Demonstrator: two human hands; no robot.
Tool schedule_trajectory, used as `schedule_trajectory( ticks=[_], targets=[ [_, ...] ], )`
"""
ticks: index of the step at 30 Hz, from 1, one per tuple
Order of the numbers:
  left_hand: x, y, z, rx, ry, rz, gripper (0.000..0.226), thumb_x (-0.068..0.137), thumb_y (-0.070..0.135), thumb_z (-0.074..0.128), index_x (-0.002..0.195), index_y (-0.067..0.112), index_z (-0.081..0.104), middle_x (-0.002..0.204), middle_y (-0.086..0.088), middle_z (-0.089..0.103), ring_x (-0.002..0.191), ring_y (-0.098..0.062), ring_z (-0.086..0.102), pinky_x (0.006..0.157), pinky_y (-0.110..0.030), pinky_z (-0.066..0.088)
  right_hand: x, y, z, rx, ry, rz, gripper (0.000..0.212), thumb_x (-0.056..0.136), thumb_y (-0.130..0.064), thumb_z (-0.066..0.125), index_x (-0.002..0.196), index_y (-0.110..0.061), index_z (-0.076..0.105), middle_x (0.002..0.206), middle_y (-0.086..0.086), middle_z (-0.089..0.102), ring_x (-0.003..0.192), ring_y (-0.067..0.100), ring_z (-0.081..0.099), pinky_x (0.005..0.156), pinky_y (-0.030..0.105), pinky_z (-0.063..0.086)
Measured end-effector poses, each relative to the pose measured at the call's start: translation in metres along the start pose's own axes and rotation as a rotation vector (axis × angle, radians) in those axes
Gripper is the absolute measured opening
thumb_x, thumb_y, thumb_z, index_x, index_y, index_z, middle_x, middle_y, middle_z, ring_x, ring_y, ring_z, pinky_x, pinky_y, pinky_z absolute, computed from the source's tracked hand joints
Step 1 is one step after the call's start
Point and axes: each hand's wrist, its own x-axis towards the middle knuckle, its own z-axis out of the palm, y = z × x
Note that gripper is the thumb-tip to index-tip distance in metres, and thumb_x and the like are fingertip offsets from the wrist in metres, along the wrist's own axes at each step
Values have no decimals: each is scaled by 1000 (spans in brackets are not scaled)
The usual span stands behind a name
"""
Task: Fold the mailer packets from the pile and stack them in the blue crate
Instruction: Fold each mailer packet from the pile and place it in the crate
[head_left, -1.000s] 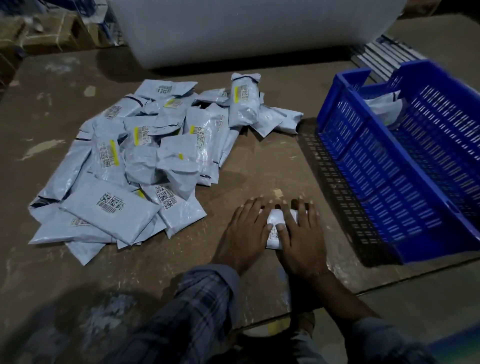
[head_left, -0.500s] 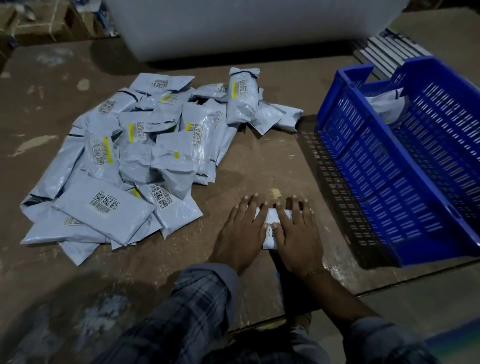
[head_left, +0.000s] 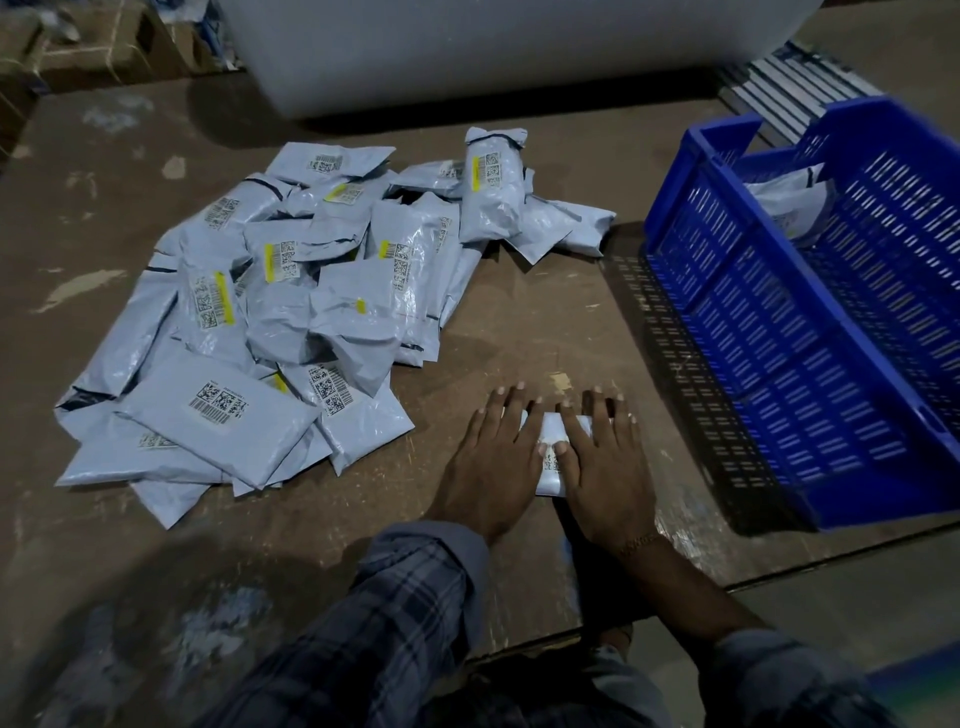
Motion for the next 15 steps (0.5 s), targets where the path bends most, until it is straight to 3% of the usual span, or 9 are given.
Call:
schedule_trajectory(
  ticks=[15],
  targets=[
    [-4,2,1,-26,-1,-9,63,112,43,14,168,14,19,177,-12,9,163,-34,9,129,-51,23,5,6,6,-4,-33,-23,58,110,-43,27,165,-23,24,172,14,15,160,33,8,128,51,15]
  ],
)
